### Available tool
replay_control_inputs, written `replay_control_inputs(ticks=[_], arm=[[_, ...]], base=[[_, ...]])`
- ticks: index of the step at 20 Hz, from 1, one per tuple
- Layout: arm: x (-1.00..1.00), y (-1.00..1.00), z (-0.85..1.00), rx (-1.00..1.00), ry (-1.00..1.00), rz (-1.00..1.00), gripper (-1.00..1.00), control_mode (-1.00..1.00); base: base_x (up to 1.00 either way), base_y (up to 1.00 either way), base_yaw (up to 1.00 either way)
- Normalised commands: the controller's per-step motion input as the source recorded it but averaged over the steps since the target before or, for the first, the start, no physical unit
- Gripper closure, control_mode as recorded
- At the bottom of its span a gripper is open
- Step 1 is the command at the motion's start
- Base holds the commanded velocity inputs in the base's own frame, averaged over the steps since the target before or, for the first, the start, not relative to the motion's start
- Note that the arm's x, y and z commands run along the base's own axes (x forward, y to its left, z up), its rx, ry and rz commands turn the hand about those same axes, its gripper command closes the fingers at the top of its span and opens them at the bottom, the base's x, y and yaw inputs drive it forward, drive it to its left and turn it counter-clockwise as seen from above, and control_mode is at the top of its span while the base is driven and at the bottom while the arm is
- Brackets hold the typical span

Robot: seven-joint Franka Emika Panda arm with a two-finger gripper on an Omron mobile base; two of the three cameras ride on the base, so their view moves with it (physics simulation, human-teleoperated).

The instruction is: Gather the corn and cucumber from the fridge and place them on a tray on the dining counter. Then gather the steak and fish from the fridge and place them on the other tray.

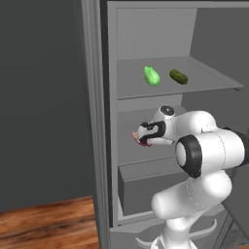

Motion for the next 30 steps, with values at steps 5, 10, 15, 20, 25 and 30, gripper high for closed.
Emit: replay_control_inputs(ticks=[5,10,15,20,25,30], arm=[[0.16,0.0,-0.19,0.0,0.03,0.03,-1.0,-1.0],[0.19,0.03,-0.19,0.0,0.02,0.05,-1.0,-1.0],[0.05,0.09,-0.19,0.0,0.01,0.07,-1.0,-1.0],[0.0,0.09,-0.27,0.0,0.0,0.07,-1.0,-1.0],[-0.06,0.04,-0.3,0.0,0.0,0.03,-1.0,-1.0],[-0.13,0.05,-0.36,0.0,0.03,0.0,-1.0,-1.0]], base=[[0.0,0.0,0.0],[0.0,0.0,0.0],[0.0,0.0,0.0],[0.0,0.0,0.0],[0.0,0.0,0.0],[0.0,0.0,0.0]])
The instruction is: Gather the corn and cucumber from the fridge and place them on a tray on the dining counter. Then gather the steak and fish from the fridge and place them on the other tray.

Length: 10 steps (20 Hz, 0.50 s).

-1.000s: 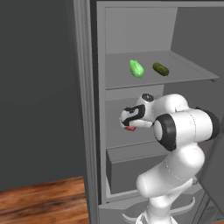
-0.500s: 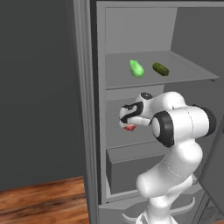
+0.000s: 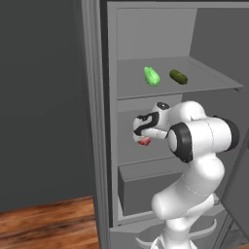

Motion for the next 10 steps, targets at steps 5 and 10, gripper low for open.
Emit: replay_control_inputs(ticks=[5,10], arm=[[-0.1,0.16,-0.54,0.0,0.04,0.0,1.0,-1.0],[-0.27,0.05,-0.34,0.0,-0.01,0.02,1.0,-1.0]], base=[[0.0,0.0,0.0],[0.0,0.0,0.0]])
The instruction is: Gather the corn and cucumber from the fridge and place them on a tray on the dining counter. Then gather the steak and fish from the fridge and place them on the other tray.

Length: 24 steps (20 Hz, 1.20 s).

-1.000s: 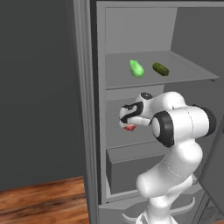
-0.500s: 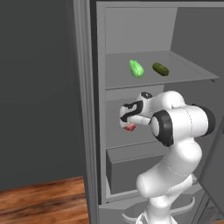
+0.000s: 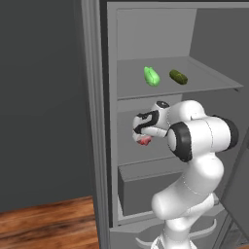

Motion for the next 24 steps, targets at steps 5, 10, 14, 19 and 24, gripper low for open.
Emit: replay_control_inputs(ticks=[5,10,14,19,24], arm=[[-0.64,0.06,-0.17,0.0,-0.15,0.01,1.0,-1.0],[-0.67,0.02,0.07,0.0,-0.14,0.0,1.0,-1.0],[-0.38,-0.02,0.57,0.05,-0.01,0.0,1.0,-1.0],[-0.34,-0.06,0.73,0.08,0.06,-0.02,1.0,-1.0],[-0.37,-0.11,0.69,0.1,0.2,-0.06,1.0,-1.0]], base=[[0.0,0.0,0.0],[0.0,0.0,0.0],[0.0,0.0,0.0],[0.0,0.0,0.0],[0.0,0.0,0.0]])
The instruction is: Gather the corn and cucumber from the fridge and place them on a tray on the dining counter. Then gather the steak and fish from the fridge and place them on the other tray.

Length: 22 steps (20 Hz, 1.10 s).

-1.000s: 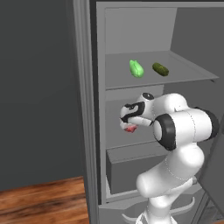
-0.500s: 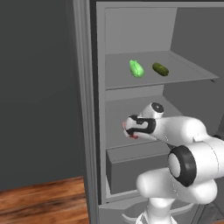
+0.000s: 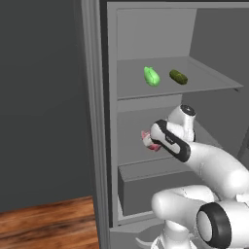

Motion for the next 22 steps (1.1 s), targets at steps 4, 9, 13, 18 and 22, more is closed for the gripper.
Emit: replay_control_inputs(ticks=[4,9,13,18,22], arm=[[-0.58,-0.13,0.63,0.1,0.19,-0.09,1.0,-1.0],[-0.86,-0.08,0.54,0.07,0.09,-0.1,1.0,-1.0],[-1.0,0.0,0.5,0.0,0.0,-0.09,1.0,-1.0],[-0.91,0.0,0.64,0.0,-0.01,-0.1,1.0,-1.0],[-0.71,0.0,0.7,0.0,-0.05,-0.1,1.0,-1.0]], base=[[0.0,0.0,0.0],[0.0,0.0,0.0],[0.0,0.0,0.0],[0.0,0.0,0.0],[0.0,0.0,0.0]])
